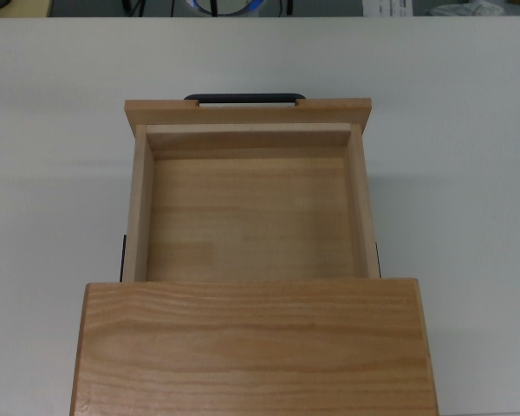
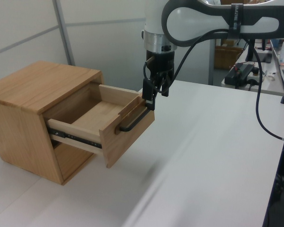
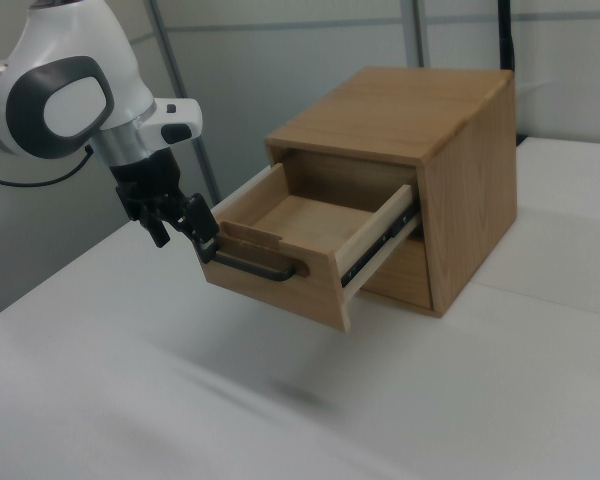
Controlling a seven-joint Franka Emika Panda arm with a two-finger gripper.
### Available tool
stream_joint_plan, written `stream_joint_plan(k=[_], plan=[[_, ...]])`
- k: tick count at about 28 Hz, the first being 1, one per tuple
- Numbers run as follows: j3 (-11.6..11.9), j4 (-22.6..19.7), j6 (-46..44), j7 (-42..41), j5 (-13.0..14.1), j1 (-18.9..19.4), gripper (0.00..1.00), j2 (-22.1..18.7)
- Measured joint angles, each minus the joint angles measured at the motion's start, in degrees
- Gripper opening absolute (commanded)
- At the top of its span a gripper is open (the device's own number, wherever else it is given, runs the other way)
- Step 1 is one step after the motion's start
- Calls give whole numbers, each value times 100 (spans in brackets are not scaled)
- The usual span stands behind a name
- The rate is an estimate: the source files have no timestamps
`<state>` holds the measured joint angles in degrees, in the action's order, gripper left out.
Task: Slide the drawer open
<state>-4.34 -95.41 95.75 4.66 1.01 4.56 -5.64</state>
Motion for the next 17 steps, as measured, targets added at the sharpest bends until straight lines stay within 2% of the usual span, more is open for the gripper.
stream_joint_plan(k=[17], plan=[[0, 115, -184, 0, 1, 0, 100, 0]])
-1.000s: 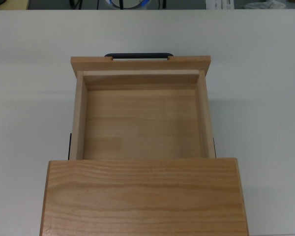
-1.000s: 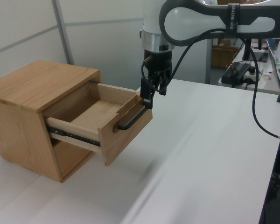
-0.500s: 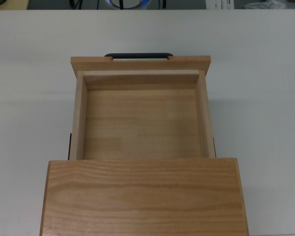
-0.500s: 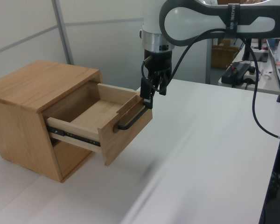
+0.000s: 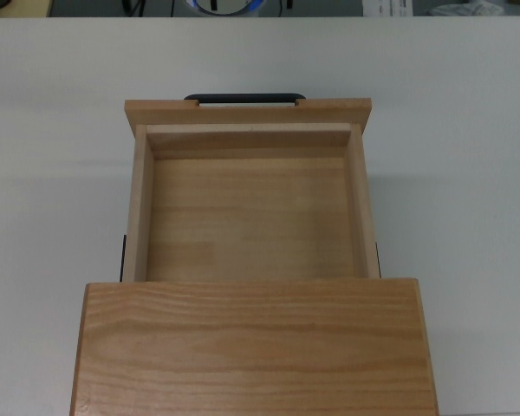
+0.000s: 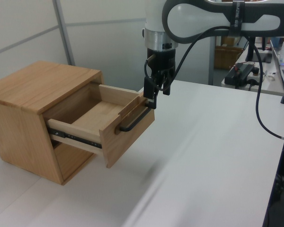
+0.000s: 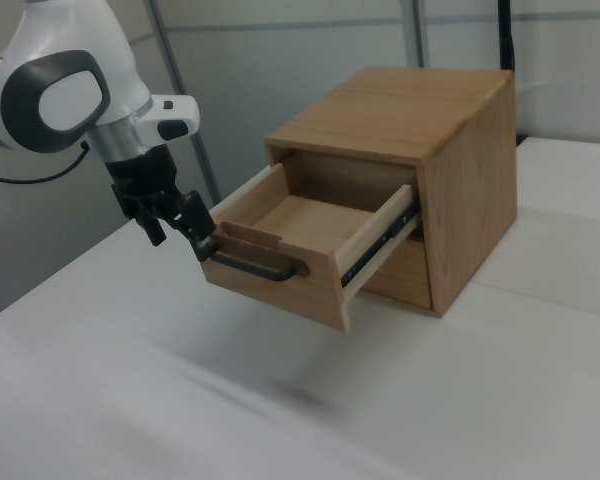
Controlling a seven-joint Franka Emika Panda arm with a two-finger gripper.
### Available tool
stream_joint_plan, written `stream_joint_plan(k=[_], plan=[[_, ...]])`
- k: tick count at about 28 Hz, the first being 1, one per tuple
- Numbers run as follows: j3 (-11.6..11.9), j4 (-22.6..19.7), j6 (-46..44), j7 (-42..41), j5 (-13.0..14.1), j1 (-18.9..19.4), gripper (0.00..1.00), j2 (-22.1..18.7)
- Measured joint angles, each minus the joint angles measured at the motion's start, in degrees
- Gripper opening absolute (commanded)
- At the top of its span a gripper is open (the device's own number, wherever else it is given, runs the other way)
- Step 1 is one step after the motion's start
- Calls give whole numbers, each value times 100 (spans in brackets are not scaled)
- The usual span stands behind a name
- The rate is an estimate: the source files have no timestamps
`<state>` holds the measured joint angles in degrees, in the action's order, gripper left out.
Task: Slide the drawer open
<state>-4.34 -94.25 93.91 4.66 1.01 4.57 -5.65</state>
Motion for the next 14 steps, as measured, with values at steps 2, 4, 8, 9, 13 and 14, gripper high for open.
stream_joint_plan(k=[2, 4, 8, 9, 13, 14], plan=[[0, 19, -1, 0, 0, 0, 100, 0], [0, 36, -1, 0, 0, 0, 100, 0], [0, 48, -2, 0, 0, 0, 100, 0], [0, 48, -2, 0, 0, 0, 100, 0], [0, 49, -21, 0, 0, -2, 100, 0], [1, 50, -31, 0, 0, -7, 100, 0]])
